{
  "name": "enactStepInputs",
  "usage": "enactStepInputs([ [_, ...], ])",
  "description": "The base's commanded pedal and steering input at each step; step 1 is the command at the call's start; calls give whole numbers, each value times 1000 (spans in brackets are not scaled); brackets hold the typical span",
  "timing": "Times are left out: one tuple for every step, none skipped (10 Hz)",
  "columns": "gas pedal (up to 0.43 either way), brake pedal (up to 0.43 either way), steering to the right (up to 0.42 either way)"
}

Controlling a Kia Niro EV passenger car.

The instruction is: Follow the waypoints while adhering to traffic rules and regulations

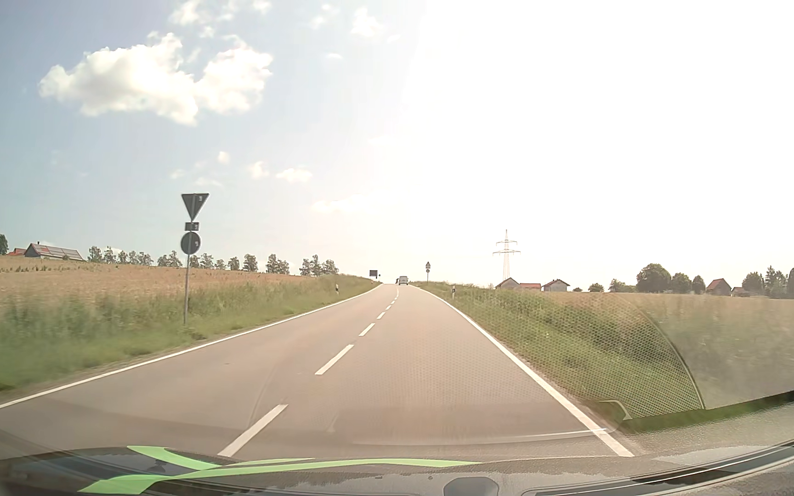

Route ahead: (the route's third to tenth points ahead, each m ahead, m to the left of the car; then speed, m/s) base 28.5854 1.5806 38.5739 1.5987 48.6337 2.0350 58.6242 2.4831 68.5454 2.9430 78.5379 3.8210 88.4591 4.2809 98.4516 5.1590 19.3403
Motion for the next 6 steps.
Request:
enactStepInputs([
  [370, 0, -10],
  [378, 0, -10],
  [378, 0, -10],
  [378, 0, -10],
  [378, 0, -10],
  [339, 0, -10],
])
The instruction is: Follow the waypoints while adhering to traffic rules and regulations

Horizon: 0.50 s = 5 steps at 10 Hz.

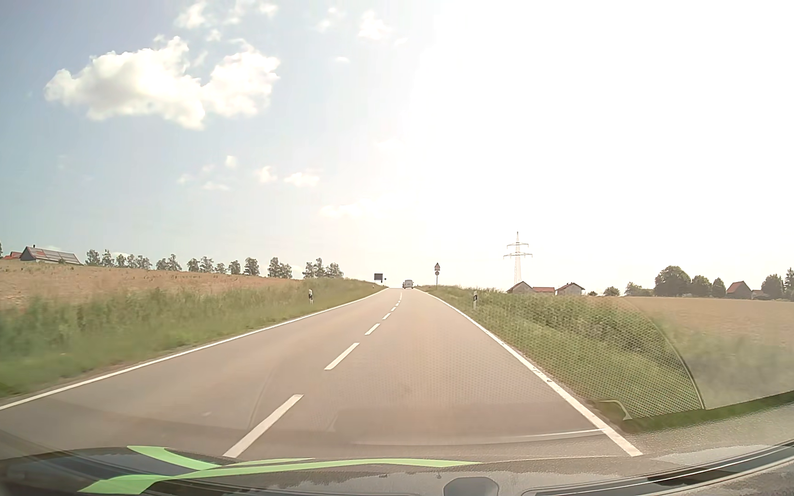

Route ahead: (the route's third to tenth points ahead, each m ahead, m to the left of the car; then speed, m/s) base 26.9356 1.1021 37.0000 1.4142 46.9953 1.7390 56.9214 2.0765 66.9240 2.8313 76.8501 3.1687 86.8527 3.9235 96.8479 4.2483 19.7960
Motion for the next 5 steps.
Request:
enactStepInputs([
  [339, 0, -10],
  [339, 0, -9],
  [339, 0, -8],
  [339, 0, -6],
  [339, 0, -6],
])
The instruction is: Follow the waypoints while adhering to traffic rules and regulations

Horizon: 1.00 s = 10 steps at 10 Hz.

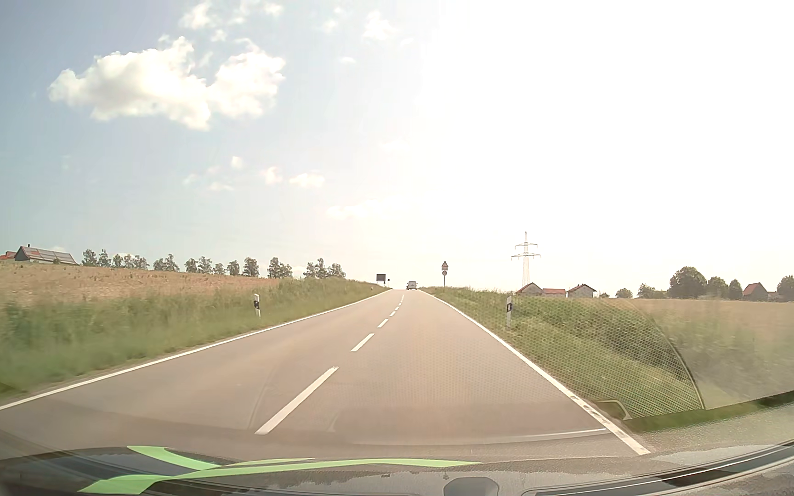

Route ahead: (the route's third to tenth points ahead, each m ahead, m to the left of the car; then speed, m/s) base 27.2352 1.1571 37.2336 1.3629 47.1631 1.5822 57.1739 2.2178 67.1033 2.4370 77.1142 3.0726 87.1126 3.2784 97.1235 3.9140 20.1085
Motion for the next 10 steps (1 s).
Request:
enactStepInputs([
  [339, 0, -6],
  [339, 0, -6],
  [339, 0, -5],
  [299, 0, -5],
  [299, 0, -5],
  [299, 0, -5],
  [319, 0, -5],
  [319, 0, -4],
  [331, 0, -4],
  [331, 0, -5],
])
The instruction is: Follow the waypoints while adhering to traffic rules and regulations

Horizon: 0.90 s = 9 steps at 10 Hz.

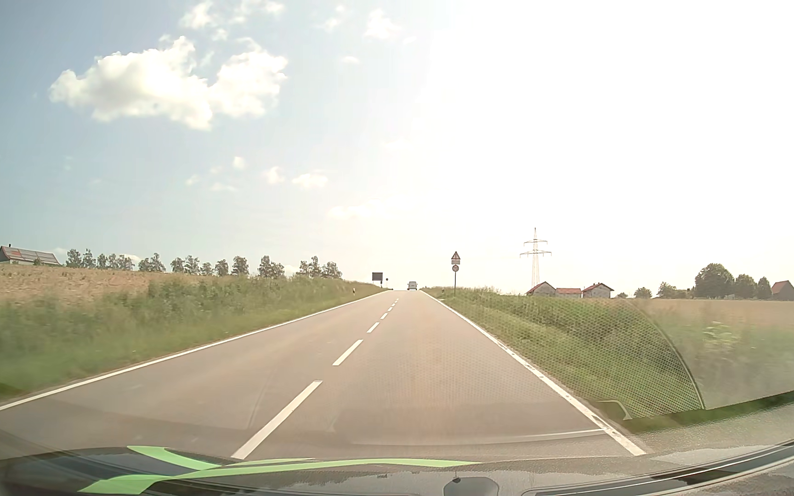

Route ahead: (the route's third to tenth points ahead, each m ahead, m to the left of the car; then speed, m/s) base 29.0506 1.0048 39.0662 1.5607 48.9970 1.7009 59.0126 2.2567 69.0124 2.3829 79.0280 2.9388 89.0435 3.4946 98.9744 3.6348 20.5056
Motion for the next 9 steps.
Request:
enactStepInputs([
  [331, 0, -8],
  [311, 0, -10],
  [280, 0, -13],
  [280, 0, -13],
  [280, 0, -11],
  [280, 0, -9],
  [280, 0, -9],
  [280, 0, -9],
  [280, 0, -9],
])
